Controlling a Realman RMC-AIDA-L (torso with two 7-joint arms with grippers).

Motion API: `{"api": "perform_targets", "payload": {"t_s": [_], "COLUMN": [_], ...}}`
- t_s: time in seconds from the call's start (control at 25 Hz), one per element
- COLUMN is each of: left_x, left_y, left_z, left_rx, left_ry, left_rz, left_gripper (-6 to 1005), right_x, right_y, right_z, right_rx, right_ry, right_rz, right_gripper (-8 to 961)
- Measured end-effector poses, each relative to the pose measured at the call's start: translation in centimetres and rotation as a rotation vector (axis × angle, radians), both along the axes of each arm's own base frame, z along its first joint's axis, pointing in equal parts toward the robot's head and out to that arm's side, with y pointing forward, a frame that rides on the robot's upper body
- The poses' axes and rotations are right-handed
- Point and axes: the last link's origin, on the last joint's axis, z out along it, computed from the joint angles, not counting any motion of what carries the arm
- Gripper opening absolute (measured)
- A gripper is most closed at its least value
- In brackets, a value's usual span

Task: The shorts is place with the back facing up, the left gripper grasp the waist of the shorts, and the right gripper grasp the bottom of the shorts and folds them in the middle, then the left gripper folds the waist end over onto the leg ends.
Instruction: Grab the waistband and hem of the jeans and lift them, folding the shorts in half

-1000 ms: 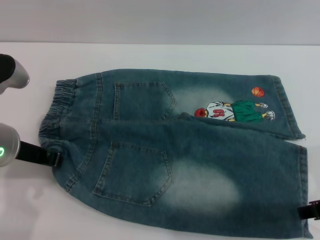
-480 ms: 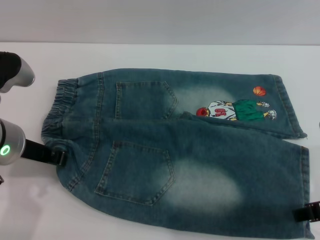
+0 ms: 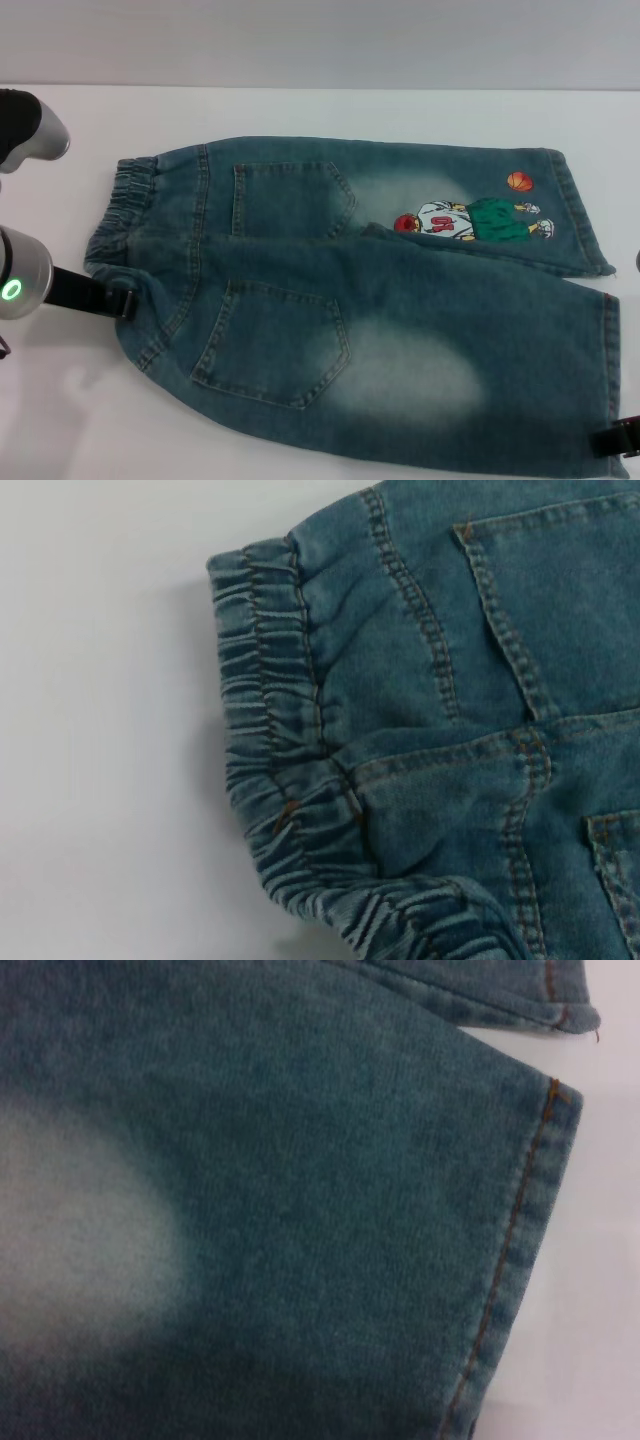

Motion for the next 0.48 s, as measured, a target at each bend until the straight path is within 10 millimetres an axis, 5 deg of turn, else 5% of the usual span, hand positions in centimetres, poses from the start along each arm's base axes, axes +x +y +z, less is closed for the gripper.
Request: {"api": "perform_targets", "payload": {"t_s": [0.48], "left_x": [0.19], "left_y": [-0.02], "left_z": [0.01], "left_rx": [-0.001], "left_ry": [0.000], "left_rz": [-0.003], "left_gripper": [211], "right_x": [-0.09], "right_y": [0.19], "right_z": [-0.90], "right_rx": [-0.035], "right_ry": [0.014], "right_rz": [0.004], "right_gripper": [682]}}
